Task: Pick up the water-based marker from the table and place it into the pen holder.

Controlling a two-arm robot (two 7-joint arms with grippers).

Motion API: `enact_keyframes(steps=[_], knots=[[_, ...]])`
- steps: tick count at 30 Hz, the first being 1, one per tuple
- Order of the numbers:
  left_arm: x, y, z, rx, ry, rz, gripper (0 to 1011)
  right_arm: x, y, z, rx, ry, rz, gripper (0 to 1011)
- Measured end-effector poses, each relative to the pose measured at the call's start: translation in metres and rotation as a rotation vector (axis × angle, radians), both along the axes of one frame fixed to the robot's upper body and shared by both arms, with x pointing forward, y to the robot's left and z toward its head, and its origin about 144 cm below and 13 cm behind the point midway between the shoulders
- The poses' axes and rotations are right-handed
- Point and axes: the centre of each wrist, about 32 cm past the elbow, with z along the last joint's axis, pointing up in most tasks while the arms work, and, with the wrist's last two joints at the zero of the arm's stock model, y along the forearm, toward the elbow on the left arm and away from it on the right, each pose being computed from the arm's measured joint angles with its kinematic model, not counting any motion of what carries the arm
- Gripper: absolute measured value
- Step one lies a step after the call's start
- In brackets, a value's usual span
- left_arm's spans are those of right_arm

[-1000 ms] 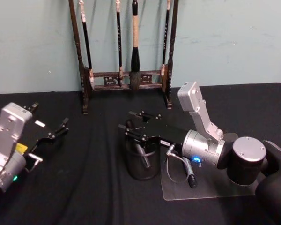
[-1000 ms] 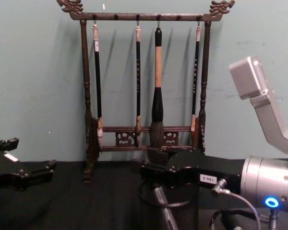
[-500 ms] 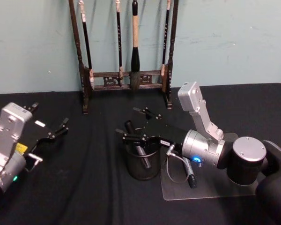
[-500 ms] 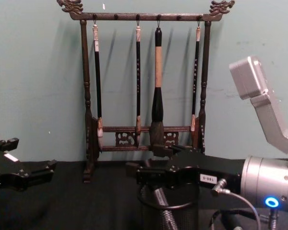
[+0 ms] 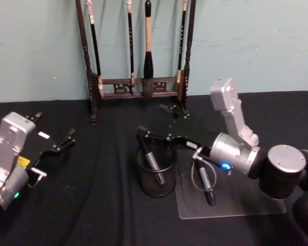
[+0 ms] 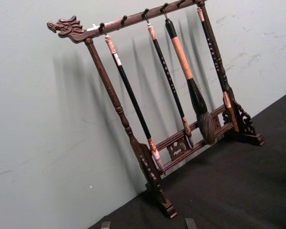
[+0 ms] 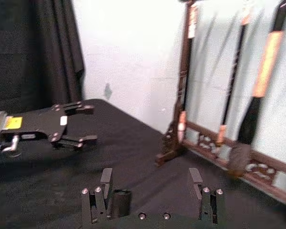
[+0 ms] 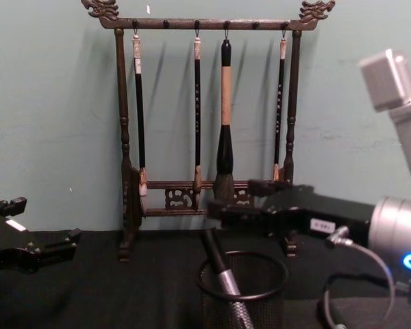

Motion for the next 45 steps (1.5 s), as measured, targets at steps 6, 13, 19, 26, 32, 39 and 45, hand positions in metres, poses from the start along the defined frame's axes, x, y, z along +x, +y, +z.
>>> enact_keyframes(steps=[6,13,19,26,32,39,45], knots=[[0.000,0.000,0.000,0.000,0.000,0.000,1009,-0.009,-0.016,0.012,-0.004,-0.023,-0.077,1000],[0.000,0.000,0.000,0.000,0.000,0.000,1009,-0.028,-0.040,0.019,-0.041,0.001,-0.183,1002],[0.000,0.000,0.000,0.000,0.000,0.000,1009,-0.040,-0.047,0.016,-0.063,0.047,-0.232,1002],[0.000,0.000,0.000,0.000,0.000,0.000,1009,-0.053,-0.051,0.009,-0.127,0.151,-0.286,1002],[0.000,0.000,0.000,0.000,0.000,0.000,1009,-0.058,-0.052,0.006,-0.181,0.218,-0.305,1002],[0.000,0.000,0.000,0.000,0.000,0.000,1009,-0.061,-0.050,0.004,-0.225,0.256,-0.301,1000],[0.000,0.000,0.000,0.000,0.000,0.000,1009,-0.063,-0.047,-0.001,-0.254,0.299,-0.300,1000]])
